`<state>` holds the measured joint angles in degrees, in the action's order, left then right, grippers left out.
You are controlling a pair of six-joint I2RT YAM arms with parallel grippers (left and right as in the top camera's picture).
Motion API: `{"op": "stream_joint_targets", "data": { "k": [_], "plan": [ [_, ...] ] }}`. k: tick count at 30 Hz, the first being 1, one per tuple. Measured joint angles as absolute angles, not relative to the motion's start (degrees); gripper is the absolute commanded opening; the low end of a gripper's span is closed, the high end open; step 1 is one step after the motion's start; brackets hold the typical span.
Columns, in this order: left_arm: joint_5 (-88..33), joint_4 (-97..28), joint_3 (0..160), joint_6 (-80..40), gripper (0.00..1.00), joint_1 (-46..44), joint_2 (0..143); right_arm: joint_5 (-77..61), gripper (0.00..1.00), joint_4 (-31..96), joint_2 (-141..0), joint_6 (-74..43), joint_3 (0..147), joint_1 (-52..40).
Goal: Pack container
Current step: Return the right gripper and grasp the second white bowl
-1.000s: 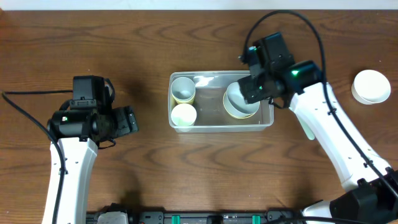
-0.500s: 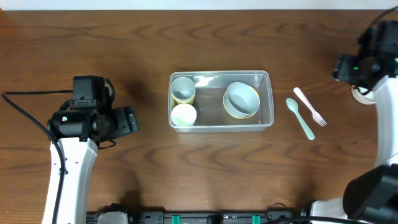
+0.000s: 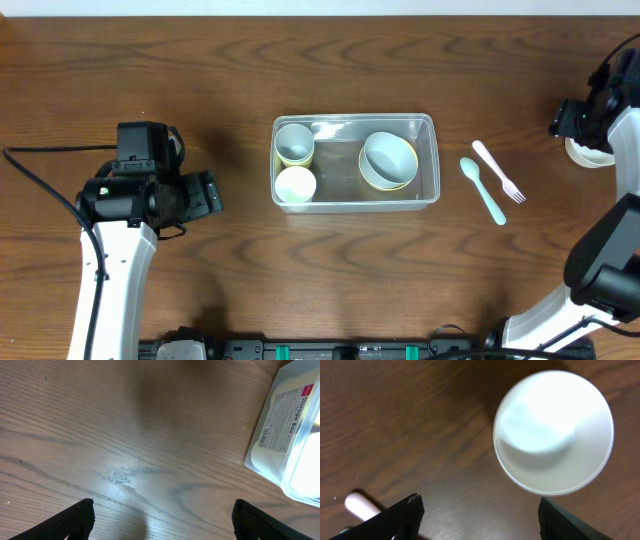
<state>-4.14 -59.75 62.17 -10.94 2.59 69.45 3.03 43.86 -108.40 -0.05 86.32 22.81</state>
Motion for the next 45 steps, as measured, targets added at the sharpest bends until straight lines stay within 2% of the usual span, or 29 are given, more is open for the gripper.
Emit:
{"op": "stream_joint_targets", "data": {
  "k": [12, 21, 25, 29, 37, 45],
  "plan": [
    [-4.14, -59.75, 62.17, -10.94, 0.88, 2.59, 69.45, 2.98, 0.73, 37.85, -115.72, 3.51, 86.32, 25.08],
    [-4.14, -59.75, 62.17, -10.92, 0.88, 2.59, 69.45, 2.15, 0.49, 37.10, -118.67, 5.52, 86.32, 26.06],
    [-4.14, -59.75, 62.17, -10.94, 0.88, 2.59, 69.45, 1.17, 0.45, 37.19, -118.91, 5.56, 86.32, 26.06],
    [-4.14, -59.75, 62.17, -10.92, 0.88, 2.59, 69.45, 0.56, 0.31, 37.56, -120.05, 5.87, 86.32, 26.06],
    [-4.14, -59.75, 62.17, -10.92, 0.88, 2.59, 69.45, -0.08, 0.13, 37.63, -120.97, 6.15, 86.32, 26.06],
    [-4.14, -59.75, 62.17, -10.92, 0.88, 2.59, 69.45, -0.60, 0.01, 37.60, -120.27, 6.33, 86.41, 26.00]
  ]
}}
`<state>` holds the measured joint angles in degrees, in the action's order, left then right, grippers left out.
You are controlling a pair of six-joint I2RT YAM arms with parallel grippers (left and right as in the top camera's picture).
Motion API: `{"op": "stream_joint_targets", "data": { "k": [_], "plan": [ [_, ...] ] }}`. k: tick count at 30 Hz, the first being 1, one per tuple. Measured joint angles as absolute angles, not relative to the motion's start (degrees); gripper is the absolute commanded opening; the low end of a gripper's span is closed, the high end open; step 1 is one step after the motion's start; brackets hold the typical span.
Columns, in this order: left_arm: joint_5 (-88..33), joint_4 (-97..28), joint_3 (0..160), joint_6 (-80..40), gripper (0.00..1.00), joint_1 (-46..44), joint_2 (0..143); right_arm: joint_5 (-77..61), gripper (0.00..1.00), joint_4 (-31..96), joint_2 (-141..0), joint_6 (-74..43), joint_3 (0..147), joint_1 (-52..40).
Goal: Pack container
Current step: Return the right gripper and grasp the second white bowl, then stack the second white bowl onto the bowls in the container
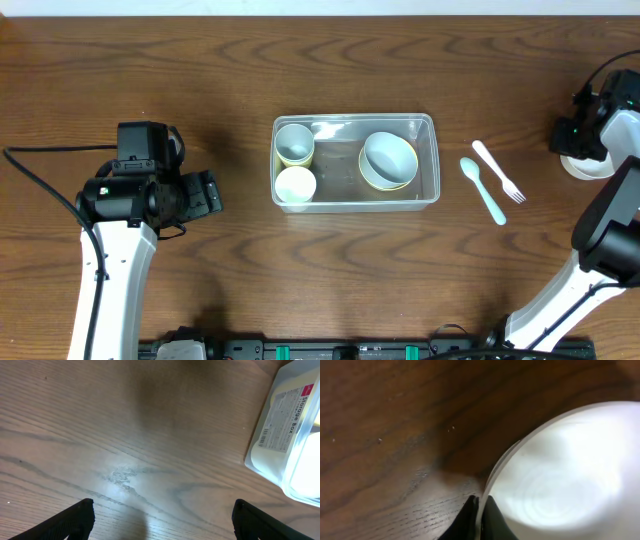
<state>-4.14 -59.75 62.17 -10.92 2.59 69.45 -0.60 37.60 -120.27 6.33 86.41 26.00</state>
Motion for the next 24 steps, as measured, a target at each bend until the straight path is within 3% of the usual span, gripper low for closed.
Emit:
{"op": "stream_joint_targets", "data": {
  "k": [10, 17, 24],
  "plan": [
    [-4.14, -59.72, 62.17, -10.94, 0.88, 2.59, 69.45, -5.37, 0.01, 40.45, -105.97, 6.52, 86.41, 19.73],
    [-4.14, -59.75, 62.17, -10.92, 0.88, 2.59, 69.45, -6.94, 0.01, 46.17, -90.52, 8.14, 86.67, 4.78],
    [-4.14, -60.05, 62.17, -10.94, 0.88, 2.59, 69.45, -8.01, 0.01, 56.95, -86.41, 7.90, 86.94, -10.04]
  ]
}}
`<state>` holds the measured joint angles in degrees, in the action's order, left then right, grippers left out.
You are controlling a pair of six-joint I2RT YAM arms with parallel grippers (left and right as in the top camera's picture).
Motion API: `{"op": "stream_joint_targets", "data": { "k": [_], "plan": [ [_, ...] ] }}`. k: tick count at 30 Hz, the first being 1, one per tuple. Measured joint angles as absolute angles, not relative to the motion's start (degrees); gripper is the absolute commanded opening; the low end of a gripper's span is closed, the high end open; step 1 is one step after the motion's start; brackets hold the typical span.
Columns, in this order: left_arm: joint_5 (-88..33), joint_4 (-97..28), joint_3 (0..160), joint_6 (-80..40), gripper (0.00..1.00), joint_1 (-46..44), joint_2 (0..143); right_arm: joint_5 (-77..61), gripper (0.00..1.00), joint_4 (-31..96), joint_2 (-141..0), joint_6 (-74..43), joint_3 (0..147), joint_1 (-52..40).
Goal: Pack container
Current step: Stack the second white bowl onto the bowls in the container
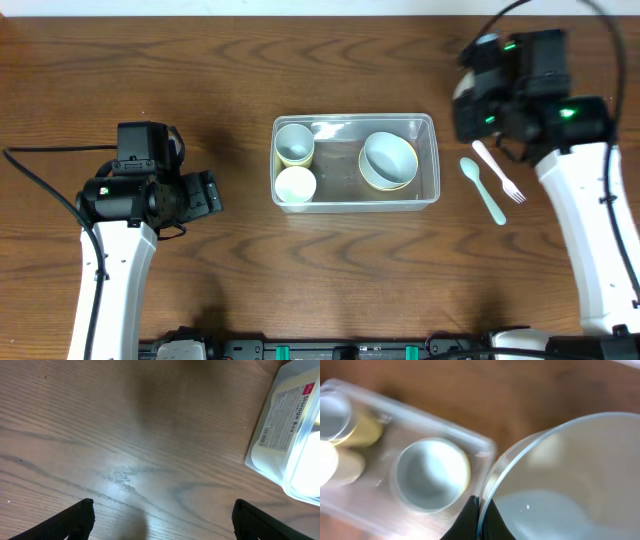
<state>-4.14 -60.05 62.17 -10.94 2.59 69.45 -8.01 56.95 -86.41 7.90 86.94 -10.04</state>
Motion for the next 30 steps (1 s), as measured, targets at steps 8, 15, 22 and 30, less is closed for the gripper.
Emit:
{"op": "stream_joint_targets", "data": {
  "k": [8, 15, 22, 30],
  "plan": [
    [-4.14, -60.25, 62.17, -10.94, 0.88, 2.59, 69.45, -7.99, 0.01, 61.76, -87.31, 5.58, 86.94, -20.32],
    [-4.14, -61.17, 62.17, -10.92, 0.88, 2.59, 69.45, -7.99, 0.02, 61.93, -89.03, 4.40, 86.94, -23.92],
    [-4.14, -61.21, 62.17, -10.92, 0.88, 2.59, 69.45, -7.99, 0.02, 61.93, -92.23, 4.01, 86.94, -23.92],
    [-4.14, -61.19, 62.17, -10.94, 0.88, 2.59, 69.45, -7.94, 0.02, 61.10, -97.25, 3.97, 86.94, -23.92]
  ]
}}
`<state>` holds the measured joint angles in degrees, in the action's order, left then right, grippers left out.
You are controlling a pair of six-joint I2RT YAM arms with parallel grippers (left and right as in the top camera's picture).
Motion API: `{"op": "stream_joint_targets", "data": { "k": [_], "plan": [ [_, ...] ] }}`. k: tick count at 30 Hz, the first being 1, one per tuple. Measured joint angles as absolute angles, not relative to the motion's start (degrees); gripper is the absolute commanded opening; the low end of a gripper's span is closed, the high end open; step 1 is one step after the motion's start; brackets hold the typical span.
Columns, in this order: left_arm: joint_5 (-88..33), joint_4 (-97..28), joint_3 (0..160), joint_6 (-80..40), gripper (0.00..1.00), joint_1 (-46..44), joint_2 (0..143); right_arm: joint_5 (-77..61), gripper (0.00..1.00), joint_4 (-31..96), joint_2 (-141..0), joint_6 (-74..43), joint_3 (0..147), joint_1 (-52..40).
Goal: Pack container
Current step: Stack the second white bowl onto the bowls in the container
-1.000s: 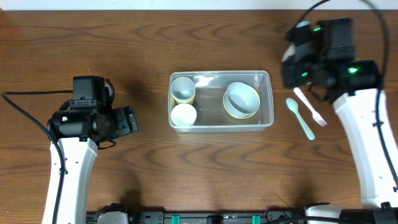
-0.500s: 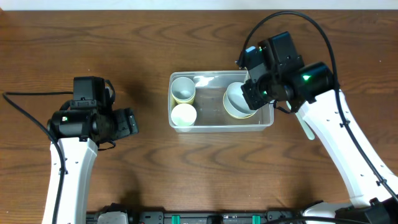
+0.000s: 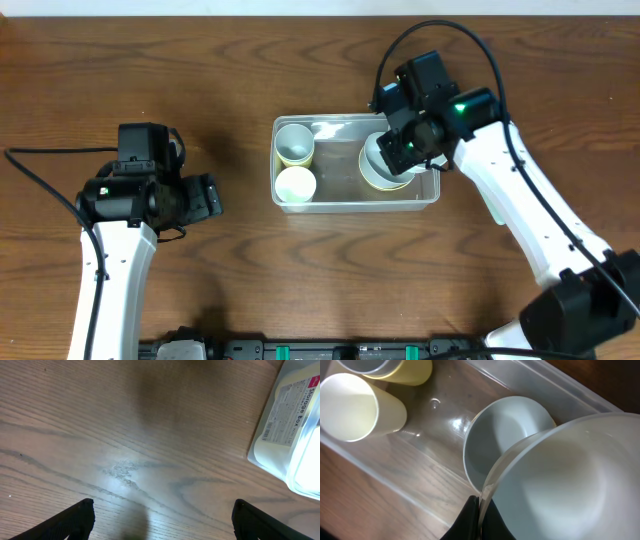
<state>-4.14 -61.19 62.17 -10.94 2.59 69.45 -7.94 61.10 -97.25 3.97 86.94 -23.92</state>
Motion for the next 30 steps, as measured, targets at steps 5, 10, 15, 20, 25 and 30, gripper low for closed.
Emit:
{"op": "stream_joint_targets", "data": {
  "k": [5, 10, 15, 20, 25, 30],
  "plan": [
    [-4.14, -61.19, 62.17, -10.94, 0.88, 2.59, 69.45, -7.94, 0.02, 59.57, -97.67, 3.95, 86.91, -23.92],
    [-4.14, -61.19, 62.17, -10.92, 0.88, 2.59, 69.45, -7.99, 0.16, 59.24, -97.67, 3.62, 86.91, -23.97],
    [-4.14, -61.19, 62.17, -10.92, 0.88, 2.59, 69.45, -8.03, 0.48, 59.20, -97.67, 3.38, 86.91, -23.99],
    [-4.14, -61.19, 62.17, -10.94, 0.88, 2.59, 69.45, -7.92, 0.49, 59.18, -97.67, 3.40, 86.91, -25.23],
    [-4.14, -61.19, 62.17, -10.94, 0.88, 2.59, 69.45, -7.94, 0.48, 59.18, -97.67, 3.40, 86.91, -25.93],
    [-4.14, -61.19, 62.17, -10.94, 0.88, 2.59, 69.45, -7.92, 0.40, 59.13, -97.69, 3.38, 86.91, -25.93]
  ]
}}
